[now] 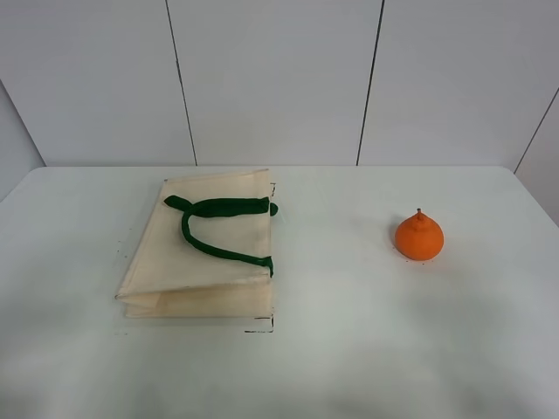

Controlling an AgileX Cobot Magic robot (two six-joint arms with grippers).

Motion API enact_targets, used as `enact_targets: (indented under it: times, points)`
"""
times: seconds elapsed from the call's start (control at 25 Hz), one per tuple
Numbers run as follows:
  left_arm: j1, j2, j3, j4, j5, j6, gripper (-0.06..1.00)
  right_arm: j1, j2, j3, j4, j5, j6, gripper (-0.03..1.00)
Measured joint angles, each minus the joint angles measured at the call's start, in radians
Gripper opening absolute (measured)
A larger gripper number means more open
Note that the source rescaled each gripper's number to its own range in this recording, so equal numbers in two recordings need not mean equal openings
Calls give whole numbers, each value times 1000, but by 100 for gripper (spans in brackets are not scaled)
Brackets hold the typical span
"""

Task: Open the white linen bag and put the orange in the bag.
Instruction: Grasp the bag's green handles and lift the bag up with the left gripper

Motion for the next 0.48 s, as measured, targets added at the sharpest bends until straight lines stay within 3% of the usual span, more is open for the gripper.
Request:
enact_targets:
  times: [0.48]
  points:
    - [0,11,-25,0,-7,0,100,0,0,0,0,0,0,100]
